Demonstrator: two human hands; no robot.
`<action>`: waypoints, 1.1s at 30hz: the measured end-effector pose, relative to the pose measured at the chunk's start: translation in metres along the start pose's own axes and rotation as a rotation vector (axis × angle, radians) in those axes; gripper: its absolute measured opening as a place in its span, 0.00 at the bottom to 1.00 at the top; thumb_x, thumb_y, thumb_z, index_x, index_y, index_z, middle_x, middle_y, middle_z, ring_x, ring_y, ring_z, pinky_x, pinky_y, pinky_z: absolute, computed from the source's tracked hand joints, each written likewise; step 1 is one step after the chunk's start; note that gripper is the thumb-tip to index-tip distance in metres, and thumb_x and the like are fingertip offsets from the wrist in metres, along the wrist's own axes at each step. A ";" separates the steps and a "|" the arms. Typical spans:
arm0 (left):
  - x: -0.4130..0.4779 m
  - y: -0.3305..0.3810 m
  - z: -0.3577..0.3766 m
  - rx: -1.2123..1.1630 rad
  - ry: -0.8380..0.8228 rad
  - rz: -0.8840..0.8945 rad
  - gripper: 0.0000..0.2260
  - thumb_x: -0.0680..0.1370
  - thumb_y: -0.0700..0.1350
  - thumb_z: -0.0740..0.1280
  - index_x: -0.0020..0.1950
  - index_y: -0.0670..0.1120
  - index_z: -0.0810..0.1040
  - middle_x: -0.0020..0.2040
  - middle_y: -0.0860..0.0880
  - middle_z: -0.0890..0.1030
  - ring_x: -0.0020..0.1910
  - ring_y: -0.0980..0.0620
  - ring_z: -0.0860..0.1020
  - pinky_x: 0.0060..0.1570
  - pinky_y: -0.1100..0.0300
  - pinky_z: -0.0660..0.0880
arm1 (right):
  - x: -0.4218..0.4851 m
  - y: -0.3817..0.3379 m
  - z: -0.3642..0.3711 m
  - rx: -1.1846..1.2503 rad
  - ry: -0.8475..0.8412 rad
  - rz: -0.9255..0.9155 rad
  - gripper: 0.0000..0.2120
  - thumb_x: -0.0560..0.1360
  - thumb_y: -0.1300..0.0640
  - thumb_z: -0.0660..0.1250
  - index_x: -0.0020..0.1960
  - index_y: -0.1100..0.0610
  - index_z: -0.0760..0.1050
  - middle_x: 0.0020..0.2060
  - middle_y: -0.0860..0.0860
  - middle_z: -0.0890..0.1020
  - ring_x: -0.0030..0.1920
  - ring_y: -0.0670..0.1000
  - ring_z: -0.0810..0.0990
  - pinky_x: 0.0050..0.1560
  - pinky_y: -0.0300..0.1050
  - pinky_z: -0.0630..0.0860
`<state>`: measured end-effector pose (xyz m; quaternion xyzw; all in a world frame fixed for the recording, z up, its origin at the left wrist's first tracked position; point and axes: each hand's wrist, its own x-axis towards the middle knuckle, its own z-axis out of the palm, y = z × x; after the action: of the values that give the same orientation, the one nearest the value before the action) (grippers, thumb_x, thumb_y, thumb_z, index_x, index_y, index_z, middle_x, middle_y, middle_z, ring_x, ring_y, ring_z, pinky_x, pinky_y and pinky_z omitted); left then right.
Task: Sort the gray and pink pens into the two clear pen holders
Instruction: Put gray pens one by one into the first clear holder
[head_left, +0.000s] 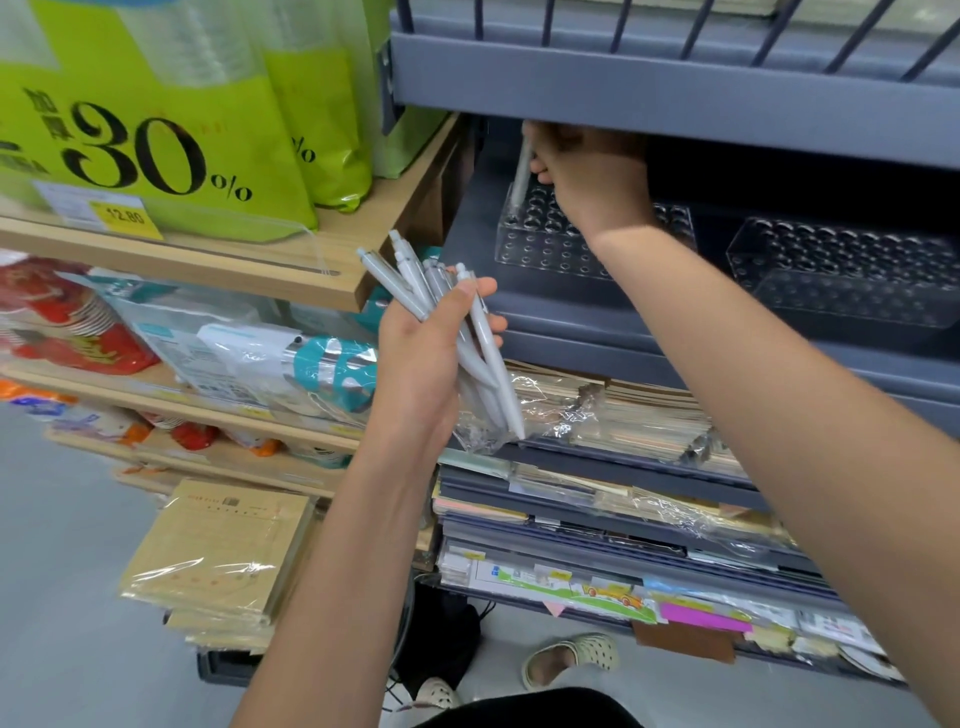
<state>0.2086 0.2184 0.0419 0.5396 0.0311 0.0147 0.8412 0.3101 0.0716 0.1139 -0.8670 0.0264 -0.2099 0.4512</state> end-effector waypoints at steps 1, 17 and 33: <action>-0.001 -0.001 0.000 0.001 -0.004 -0.006 0.03 0.82 0.38 0.65 0.52 0.43 0.78 0.46 0.48 0.86 0.35 0.53 0.82 0.35 0.59 0.80 | 0.001 -0.002 0.003 0.007 -0.001 0.004 0.15 0.79 0.47 0.63 0.50 0.58 0.80 0.46 0.56 0.85 0.49 0.52 0.82 0.60 0.51 0.75; -0.001 0.001 -0.009 0.010 0.040 -0.040 0.10 0.81 0.40 0.66 0.60 0.37 0.76 0.34 0.51 0.83 0.34 0.54 0.83 0.34 0.61 0.78 | 0.008 0.004 0.020 -0.085 0.120 -0.025 0.12 0.76 0.53 0.68 0.47 0.62 0.79 0.45 0.57 0.84 0.51 0.57 0.82 0.56 0.49 0.75; 0.013 0.011 0.001 -0.091 0.015 0.038 0.02 0.81 0.37 0.67 0.52 0.41 0.77 0.40 0.50 0.84 0.38 0.52 0.84 0.37 0.58 0.80 | -0.144 0.008 -0.026 0.282 -0.348 0.235 0.05 0.73 0.57 0.75 0.43 0.59 0.82 0.34 0.54 0.84 0.31 0.50 0.82 0.32 0.41 0.78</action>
<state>0.2218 0.2226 0.0516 0.5011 0.0263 0.0359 0.8642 0.1699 0.0804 0.0717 -0.8096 0.0193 -0.0049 0.5867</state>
